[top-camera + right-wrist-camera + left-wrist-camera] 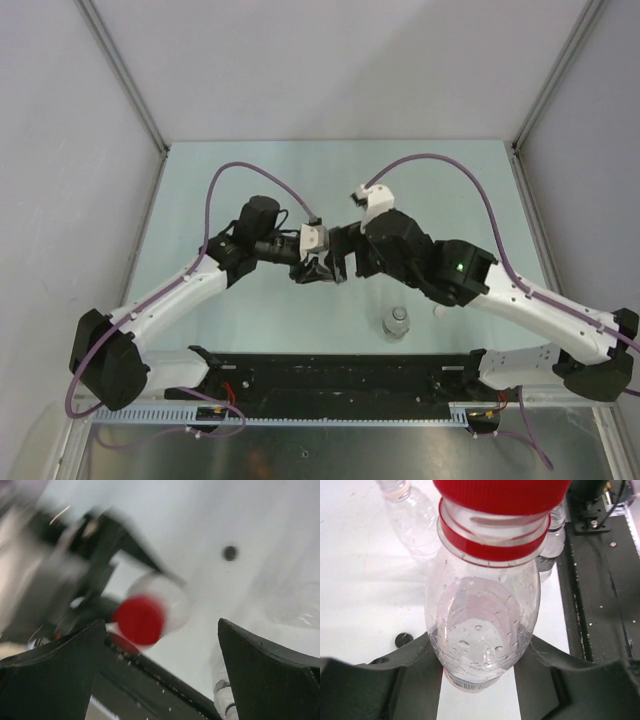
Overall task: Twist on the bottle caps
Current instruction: Screw the bottle cap onto the plastic bottle.
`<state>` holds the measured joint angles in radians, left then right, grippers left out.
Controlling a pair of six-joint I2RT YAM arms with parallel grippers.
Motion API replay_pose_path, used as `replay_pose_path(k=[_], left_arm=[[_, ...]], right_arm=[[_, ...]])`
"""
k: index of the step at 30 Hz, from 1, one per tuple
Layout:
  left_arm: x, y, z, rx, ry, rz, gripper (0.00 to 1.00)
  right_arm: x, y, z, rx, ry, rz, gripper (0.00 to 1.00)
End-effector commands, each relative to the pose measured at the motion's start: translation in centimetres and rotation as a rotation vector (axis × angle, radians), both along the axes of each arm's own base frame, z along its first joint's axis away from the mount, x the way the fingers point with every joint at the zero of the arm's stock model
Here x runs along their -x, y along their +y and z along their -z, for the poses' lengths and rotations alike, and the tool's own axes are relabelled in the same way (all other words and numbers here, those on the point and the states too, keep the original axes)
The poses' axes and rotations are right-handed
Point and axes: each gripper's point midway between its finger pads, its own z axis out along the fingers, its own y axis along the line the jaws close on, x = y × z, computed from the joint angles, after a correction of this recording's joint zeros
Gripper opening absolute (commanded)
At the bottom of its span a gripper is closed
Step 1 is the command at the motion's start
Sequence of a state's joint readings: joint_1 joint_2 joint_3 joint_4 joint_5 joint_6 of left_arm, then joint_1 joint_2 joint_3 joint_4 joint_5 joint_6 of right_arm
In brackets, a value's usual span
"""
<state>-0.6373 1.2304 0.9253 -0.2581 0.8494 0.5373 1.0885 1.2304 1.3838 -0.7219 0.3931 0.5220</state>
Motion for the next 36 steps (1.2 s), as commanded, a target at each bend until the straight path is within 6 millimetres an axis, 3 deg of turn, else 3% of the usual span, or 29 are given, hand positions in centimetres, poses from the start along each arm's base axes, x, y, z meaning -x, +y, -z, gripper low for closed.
replay_pose_path(k=[1, 6, 15, 20, 26, 30, 36], left_arm=[[-1.1, 0.0, -1.7, 0.055, -0.005, 0.003, 0.54], [-1.0, 0.4, -1.7, 0.059, -0.018, 0.022, 0.54], [0.2, 1.4, -1.7, 0.057, -0.046, 0.079, 0.54], [1.9, 2.1, -0.2, 0.041, -0.075, 0.159, 0.53], [2.9, 2.6, 1.6, 0.016, -0.081, 0.187, 0.53], [3.3, 2.8, 2.3, -0.004, -0.103, 0.192, 0.53], [3.6, 3.0, 2.6, -0.017, -0.143, 0.195, 0.53]], right_arm=[[6.0, 3.8, -3.5, -0.044, -0.167, -0.489, 0.99], [8.1, 2.8, -4.4, -0.003, -0.28, -0.672, 0.99], [8.6, -0.7, -4.9, 0.094, -0.384, -0.718, 0.98], [8.4, -2.1, -4.1, 0.225, -0.486, -0.805, 0.93], [7.6, -0.9, -3.8, 0.318, -0.6, -0.897, 0.89], [7.8, 0.7, -3.6, 0.301, -0.627, -0.967, 0.8], [7.4, 2.5, -1.5, 0.316, -0.574, -1.017, 0.72]])
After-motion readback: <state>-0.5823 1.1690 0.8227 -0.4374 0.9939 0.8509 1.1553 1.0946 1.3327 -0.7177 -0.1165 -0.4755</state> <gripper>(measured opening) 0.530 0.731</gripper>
